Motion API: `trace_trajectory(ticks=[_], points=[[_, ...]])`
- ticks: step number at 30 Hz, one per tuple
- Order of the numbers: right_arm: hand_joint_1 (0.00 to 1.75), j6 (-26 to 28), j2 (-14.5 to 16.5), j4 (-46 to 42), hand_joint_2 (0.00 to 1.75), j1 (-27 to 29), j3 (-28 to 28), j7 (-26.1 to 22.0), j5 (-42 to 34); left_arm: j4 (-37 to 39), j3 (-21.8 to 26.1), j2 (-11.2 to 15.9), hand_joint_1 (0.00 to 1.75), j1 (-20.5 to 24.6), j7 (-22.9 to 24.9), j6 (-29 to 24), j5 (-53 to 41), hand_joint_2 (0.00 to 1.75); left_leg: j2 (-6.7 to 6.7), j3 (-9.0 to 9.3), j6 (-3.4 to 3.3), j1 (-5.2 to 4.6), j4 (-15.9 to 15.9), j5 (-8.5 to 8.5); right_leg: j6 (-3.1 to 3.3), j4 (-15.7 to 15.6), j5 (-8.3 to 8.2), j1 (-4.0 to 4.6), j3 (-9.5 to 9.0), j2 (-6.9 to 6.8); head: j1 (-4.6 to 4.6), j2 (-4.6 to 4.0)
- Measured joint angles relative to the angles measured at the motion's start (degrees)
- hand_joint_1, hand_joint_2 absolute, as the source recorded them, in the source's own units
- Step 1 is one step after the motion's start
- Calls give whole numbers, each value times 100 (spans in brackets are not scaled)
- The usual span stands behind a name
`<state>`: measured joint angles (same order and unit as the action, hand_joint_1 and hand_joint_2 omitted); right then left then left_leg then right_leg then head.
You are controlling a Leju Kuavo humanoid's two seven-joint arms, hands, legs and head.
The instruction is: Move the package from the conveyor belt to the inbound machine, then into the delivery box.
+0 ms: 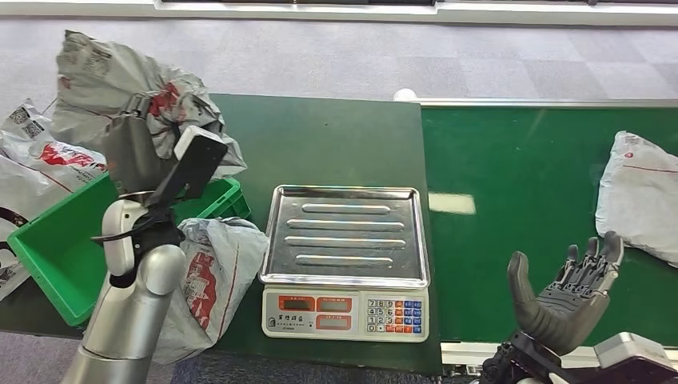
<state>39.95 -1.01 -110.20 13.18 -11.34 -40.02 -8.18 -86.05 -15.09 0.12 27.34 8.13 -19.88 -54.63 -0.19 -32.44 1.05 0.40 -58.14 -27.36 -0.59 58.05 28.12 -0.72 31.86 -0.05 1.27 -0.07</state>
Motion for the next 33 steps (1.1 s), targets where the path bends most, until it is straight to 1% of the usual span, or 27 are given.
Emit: trace_trajectory(ticks=[2, 4, 9, 10, 13, 14, 17, 21, 28, 33], points=[[0, 1, -20, 0, 175, 17, 8, 0, -24, -3, 422, 173, 175, 17, -91, -60, 27, 175, 4, 0, 3, 3, 0, 2, 3, 0, -2, 1, 3, 2, 0, 0], [0, 2, -32, 0, 175, 31, 14, 0, -28, -2, 697, 278, 175, 20, -157, -86, 43, 175, 1, -1, 5, 7, -1, 3, 3, 0, -2, 0, 2, 0, 0, 0], [0, 2, -41, 0, 175, 36, 15, 0, -26, -2, 964, 385, 175, 20, -205, -128, 27, 175, -1, -4, 4, 8, -2, 3, 2, 0, -3, -8, 1, -1, 0, 0], [0, 2, -42, 0, 175, 38, 15, 1, -26, -2, 988, 397, 165, 20, -202, -130, 19, 175, -1, -5, 4, 7, -3, 3, 2, 0, -3, -9, 1, -1, 0, 0], [0, 2, -50, 0, 175, 49, 15, 23, -25, 27, 1094, 471, 34, 20, -67, -150, -23, 175, -1, -6, 3, 6, -3, 2, 1, 0, -3, -9, 3, 1, 0, 0], [0, 2, -58, 0, 175, 62, 15, 33, -24, 65, 1157, 519, 0, 20, -23, -157, 10, 175, 0, -5, 3, 5, -3, 2, 1, 0, -3, -7, 4, 2, 0, 0], [0, 2, -91, -11, 175, 139, 15, 52, -12, 262, 1424, 655, 0, -7, -129, -122, 307, 175, 3, -4, 4, 5, -2, 2, 3, 0, -3, 1, 6, 2, 0, 0], [0, 1, -105, -78, 175, 231, 15, 95, 53, 424, 1661, 699, 0, -168, -292, 4, 367, 175, 3, -6, 6, 7, -2, 2, 5, 0, -2, 9, 7, 2, 0, 0], [0, 0, -105, -115, 175, 313, 15, 200, 165, 460, 1684, 697, 0, -380, -268, 176, 226, 175, 3, -8, 7, 7, -2, 2, 5, 0, -2, 6, 7, 2, 0, 0], [0, -42, -105, -141, 175, 405, 15, 291, 238, 448, 1687, 720, 0, -479, -242, 189, 236, 175, 2, -10, 7, 6, -2, 2, 5, 0, -2, 7, 6, 1, 0, 0]])
